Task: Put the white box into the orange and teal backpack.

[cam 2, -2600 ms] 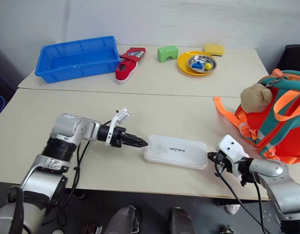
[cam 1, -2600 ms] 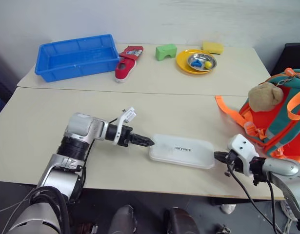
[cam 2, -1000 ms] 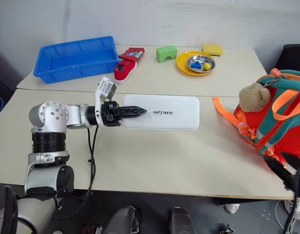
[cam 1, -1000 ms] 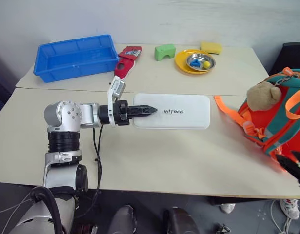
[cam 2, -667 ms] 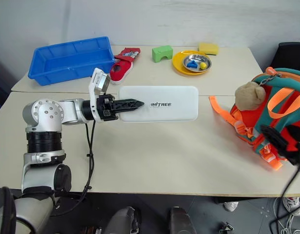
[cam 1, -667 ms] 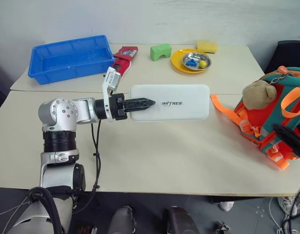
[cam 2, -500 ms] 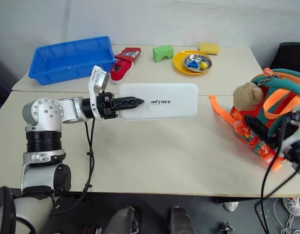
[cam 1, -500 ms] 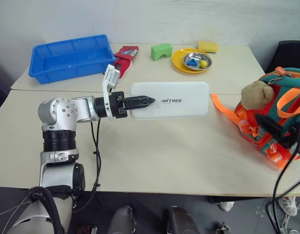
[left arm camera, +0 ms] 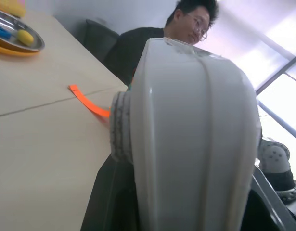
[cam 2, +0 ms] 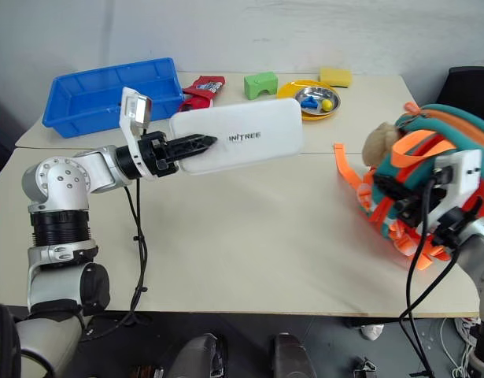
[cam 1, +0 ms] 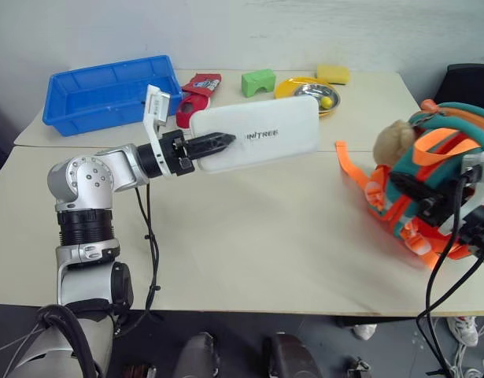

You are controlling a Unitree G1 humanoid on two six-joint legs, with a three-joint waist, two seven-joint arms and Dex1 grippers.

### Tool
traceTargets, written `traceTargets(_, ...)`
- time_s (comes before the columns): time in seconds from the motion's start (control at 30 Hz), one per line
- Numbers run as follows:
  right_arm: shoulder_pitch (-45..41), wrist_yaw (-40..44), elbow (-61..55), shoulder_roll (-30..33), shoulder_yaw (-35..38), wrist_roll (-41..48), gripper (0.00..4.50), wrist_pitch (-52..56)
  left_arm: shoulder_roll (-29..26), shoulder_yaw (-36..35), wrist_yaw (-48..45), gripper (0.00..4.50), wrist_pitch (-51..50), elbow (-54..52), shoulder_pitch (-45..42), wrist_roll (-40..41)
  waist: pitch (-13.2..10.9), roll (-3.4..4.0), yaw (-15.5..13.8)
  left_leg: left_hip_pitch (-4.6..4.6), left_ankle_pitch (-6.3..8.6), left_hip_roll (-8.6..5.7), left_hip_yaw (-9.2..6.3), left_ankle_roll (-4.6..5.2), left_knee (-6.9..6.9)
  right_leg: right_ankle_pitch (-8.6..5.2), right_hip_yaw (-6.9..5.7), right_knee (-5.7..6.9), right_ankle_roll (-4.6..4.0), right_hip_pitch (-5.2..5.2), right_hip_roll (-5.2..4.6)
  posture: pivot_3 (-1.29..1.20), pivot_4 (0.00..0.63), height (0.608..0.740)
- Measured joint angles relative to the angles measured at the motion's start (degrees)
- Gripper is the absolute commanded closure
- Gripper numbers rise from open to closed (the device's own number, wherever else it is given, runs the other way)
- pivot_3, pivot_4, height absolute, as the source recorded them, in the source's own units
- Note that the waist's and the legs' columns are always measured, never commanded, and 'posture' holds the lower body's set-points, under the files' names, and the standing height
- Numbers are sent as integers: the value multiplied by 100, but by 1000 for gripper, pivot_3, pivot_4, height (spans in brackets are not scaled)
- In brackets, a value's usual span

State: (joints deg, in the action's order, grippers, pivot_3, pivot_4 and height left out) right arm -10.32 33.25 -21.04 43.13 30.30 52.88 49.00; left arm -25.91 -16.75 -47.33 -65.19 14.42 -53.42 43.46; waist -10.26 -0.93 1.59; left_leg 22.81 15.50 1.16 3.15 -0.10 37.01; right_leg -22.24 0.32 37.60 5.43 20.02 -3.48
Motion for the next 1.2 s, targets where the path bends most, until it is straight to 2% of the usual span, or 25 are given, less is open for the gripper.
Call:
traceTargets(0.1,28,310,-690,237,-127,890,4447,381,-145,-30,-179,3243,460,190,-84,-11,-2,-2,-7,47,-3,0,-1,0,9,0,-1,14,0,47,0,0,150,740)
traceTargets(0.23,128,572,-1185,847,-2,2072,4447,764,-328,-14,-578,3243,795,329,-321,-3,-14,-18,-17,51,-1,-1,-1,6,8,0,-2,12,0,45,-4,0,150,740)
traceTargets(0.37,313,706,-1299,1349,311,2849,4447,946,-447,26,-1033,3243,968,389,-393,7,-19,-25,-18,50,1,-4,0,15,11,0,-1,2,0,41,-9,0,150,740)
traceTargets(0.5,756,944,-1300,1922,1048,3666,4447,1234,-506,303,-1609,3243,1098,324,-357,9,-38,-43,-29,52,-1,-2,-8,19,6,0,-8,0,-1,41,-8,0,150,740)
traceTargets(0.6,1290,1215,-1228,2093,1576,3885,4447,1573,-689,499,-2125,3243,1176,11,-157,17,-39,-46,-31,54,-1,-2,-7,19,5,0,-6,1,-1,38,-7,0,150,740)
traceTargets(0.77,1631,1664,-998,2202,2289,4127,4447,1902,-541,1113,-2593,3243,1844,-18,-93,-304,-41,-49,-68,51,-3,-6,-7,29,15,1,-5,-1,-1,34,-10,0,150,740)
traceTargets(0.97,1747,2108,-951,2201,2461,4036,4447,1967,25,1460,-2494,3243,2615,568,-379,-776,-42,-49,-164,52,11,-6,-8,55,14,1,-6,1,0,37,-7,0,150,740)
traceTargets(1.2,1746,2299,-945,2124,2303,3529,4447,1726,-132,1931,-3264,3243,3030,674,-396,-1093,-42,-50,-153,55,3,-7,-5,39,16,1,-5,-3,0,38,-6,0,150,740)
